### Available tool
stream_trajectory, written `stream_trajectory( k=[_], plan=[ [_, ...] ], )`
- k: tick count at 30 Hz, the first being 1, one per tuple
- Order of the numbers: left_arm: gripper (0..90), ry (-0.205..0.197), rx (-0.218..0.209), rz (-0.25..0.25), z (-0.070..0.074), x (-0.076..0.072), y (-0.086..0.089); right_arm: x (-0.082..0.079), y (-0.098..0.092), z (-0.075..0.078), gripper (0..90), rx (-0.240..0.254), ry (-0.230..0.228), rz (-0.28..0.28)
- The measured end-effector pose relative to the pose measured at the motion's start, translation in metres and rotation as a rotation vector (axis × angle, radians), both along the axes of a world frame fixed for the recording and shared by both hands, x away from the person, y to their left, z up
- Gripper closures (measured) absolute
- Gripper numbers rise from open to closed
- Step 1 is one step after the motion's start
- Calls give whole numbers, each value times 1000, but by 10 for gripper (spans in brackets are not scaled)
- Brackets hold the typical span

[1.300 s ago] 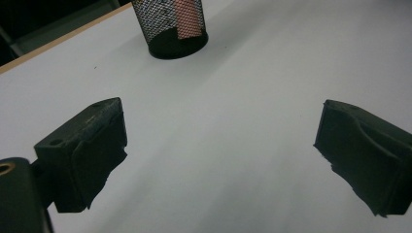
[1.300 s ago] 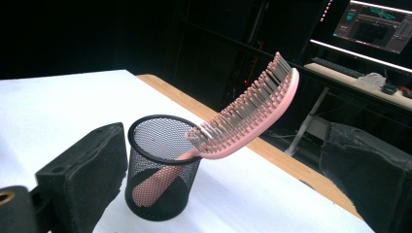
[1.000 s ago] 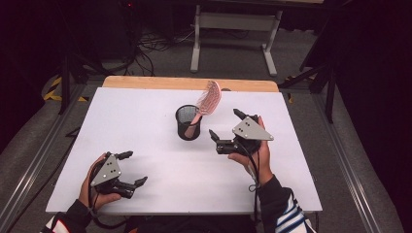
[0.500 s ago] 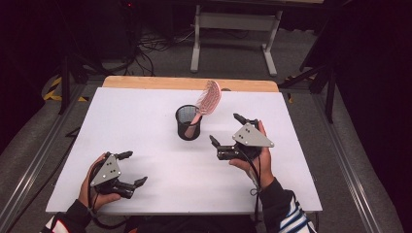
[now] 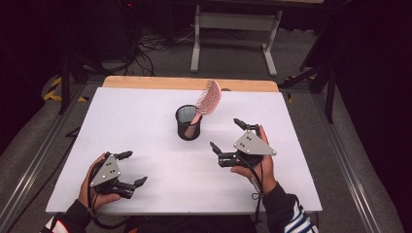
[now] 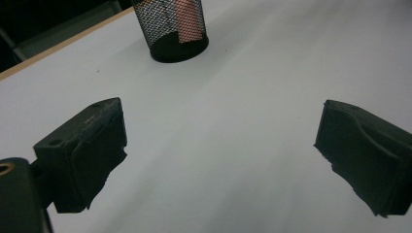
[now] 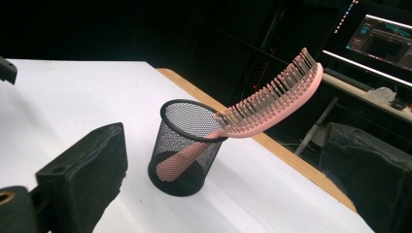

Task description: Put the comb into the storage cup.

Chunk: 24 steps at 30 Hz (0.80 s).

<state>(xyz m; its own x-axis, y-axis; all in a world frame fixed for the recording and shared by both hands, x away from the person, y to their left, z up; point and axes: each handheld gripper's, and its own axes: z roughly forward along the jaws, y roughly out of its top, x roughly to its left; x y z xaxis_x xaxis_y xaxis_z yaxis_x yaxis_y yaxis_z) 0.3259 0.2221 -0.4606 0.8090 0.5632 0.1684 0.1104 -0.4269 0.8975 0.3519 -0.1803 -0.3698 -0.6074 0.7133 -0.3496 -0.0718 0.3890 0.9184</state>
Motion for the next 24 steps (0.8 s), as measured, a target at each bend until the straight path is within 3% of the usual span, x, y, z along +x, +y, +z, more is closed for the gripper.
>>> stream_trajectory(
  k=[24],
  plan=[
    [51, -7, 1, -6, 1, -1, -2, -16, -18, -19, 41, -49, 3, 11]
  ],
)
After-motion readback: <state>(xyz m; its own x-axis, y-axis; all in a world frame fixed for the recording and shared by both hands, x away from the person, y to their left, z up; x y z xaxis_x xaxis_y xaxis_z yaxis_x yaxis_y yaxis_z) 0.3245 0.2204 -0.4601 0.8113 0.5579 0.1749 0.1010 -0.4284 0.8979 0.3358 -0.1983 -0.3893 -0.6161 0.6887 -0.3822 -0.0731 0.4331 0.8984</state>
